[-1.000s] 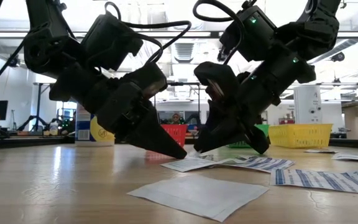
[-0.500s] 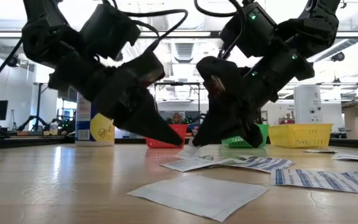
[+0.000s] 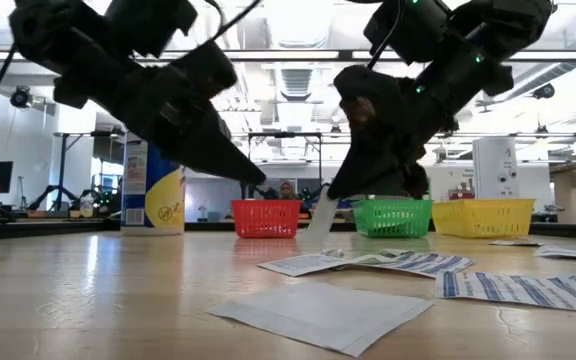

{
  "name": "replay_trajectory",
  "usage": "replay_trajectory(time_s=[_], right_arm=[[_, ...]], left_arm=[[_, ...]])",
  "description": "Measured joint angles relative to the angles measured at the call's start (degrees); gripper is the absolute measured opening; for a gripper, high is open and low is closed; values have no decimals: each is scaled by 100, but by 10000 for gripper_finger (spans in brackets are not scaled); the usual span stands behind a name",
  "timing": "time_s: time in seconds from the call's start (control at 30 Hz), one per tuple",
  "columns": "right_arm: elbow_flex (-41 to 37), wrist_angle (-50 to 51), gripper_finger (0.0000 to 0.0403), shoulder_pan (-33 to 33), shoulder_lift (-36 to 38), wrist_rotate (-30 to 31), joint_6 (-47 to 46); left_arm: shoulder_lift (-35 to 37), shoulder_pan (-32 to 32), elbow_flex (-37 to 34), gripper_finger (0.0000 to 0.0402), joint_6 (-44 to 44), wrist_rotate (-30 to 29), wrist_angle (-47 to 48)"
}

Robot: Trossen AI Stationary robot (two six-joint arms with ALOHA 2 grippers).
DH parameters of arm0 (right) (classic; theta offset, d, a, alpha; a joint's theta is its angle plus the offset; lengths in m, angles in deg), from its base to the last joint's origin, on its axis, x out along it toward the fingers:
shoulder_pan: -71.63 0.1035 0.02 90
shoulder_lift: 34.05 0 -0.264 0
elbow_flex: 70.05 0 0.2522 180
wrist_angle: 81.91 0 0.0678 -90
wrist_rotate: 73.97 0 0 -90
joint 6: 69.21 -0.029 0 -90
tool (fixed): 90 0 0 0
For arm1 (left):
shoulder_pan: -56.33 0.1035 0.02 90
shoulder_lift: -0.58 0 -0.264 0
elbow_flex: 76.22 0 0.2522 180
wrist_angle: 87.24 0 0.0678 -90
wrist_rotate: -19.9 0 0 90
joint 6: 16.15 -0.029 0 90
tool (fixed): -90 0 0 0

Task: Pick & Place First Aid Supplies
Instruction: Put the green bandage in the yellow bin

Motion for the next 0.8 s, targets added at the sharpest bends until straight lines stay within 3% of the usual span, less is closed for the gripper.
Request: replay_trajectory(time_s=[0.37, 0.8], right_arm=[[-12, 843, 8, -227, 1112, 416, 615], [-90, 2123, 8, -680, 2500, 1376, 1154]], left_arm=[[1084, 17, -937, 0, 245, 1, -189], [1141, 43, -1229, 0, 316, 0, -563]])
